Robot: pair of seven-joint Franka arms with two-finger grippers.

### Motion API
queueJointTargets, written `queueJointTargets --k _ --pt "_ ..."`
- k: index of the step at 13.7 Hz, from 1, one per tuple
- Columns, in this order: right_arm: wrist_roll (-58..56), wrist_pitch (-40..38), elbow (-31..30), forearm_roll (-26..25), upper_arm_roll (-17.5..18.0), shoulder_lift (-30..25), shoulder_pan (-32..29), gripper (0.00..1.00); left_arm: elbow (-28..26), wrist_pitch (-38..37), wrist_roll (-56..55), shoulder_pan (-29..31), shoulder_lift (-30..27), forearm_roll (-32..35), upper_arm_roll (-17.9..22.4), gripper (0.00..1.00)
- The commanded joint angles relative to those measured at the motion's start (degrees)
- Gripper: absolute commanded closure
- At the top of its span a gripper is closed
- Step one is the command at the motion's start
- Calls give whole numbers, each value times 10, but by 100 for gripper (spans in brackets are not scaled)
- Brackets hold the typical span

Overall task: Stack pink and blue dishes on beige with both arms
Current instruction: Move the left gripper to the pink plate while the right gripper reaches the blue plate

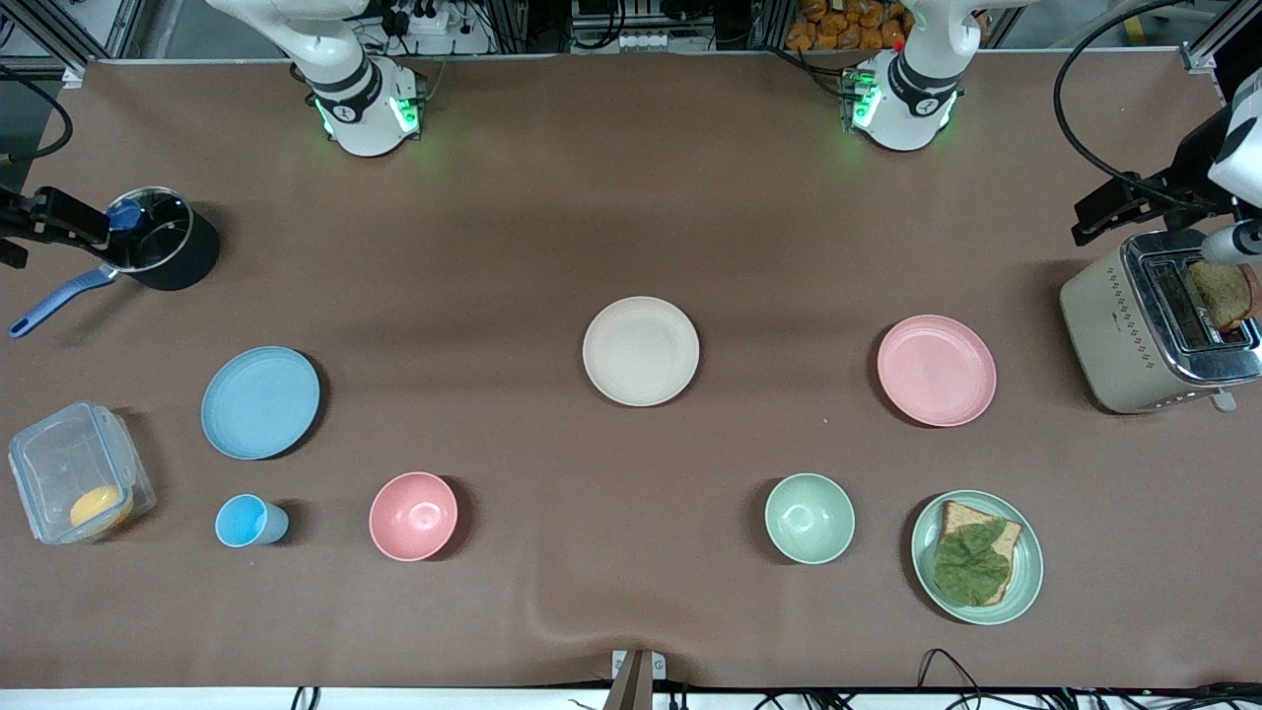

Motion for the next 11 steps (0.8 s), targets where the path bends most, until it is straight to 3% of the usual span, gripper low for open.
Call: queueJointTargets --k 1,5,8,11 --pt "0 4 -9 8 3 -9 -2 0 5 -22 2 2 -8 6 1 0" --pt "1 3 -5 8 3 -5 -2 0 -9 -23 12 2 -2 8 1 0" --pt "1 2 -3 3 2 3 -1 0 -39 -4 30 31 44 9 2 0" --pt "1 -3 -4 -1 2 24 -1 0 -149 119 32 42 55 15 2 0"
